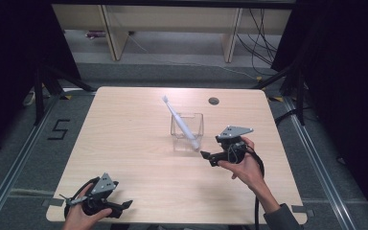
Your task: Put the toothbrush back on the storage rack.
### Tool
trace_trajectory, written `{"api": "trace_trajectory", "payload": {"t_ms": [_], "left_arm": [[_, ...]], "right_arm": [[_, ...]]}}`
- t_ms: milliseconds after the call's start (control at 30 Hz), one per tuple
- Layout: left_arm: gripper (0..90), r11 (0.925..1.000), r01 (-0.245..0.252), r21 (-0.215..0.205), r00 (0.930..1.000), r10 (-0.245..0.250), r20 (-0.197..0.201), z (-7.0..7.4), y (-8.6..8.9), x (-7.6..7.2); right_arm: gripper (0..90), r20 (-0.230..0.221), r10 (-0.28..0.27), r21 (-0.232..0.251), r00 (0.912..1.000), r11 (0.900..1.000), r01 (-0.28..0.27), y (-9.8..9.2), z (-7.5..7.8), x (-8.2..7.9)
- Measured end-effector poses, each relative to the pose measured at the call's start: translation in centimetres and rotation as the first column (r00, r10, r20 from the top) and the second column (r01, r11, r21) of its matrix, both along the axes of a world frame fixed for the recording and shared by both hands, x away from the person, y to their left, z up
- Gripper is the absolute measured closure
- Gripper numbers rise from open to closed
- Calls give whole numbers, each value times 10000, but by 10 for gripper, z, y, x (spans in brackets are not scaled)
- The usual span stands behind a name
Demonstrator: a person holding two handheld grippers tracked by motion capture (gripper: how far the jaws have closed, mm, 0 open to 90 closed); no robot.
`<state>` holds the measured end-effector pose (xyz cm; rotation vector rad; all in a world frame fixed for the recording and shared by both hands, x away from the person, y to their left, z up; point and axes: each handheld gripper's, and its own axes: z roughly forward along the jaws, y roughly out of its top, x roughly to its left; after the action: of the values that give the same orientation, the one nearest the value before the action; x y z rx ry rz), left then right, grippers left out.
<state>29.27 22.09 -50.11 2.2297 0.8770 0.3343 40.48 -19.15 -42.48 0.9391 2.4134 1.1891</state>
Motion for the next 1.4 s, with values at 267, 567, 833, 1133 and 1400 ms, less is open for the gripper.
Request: {"api": "trace_trajectory", "payload": {"t_ms": [267, 567, 833, 1133, 1400], "left_arm": [[150, 10000, -1, 23, 10000, 1, 46, 0, 0, 0], [150, 10000, -11, 15, 10000, 11, 42, 0, 0, 0], [149, 10000, -38, -5, 10000, 38, 45, 0, 0, 0], [150, 9999, -81, -66, 10000, 81, 31, 0, 0, -1], [150, 10000, -32, 7, 10000, 32, 43, 0, 0, 0]], "right_arm": [[176, 146, 14, 39, 9999, 10000, -15, -4, -6, -5], [170, 21, -31, 184, 10000, 9998, 30, -7, -12, -12], [170, -78, -48, 205, 10000, 9998, 50, -12, -14, -20], [170, -81, -112, 178, 9999, 9998, 113, -19, -19, -24], [171, -165, -99, 150, 9998, 9998, 102, -24, -26, -31]]}}
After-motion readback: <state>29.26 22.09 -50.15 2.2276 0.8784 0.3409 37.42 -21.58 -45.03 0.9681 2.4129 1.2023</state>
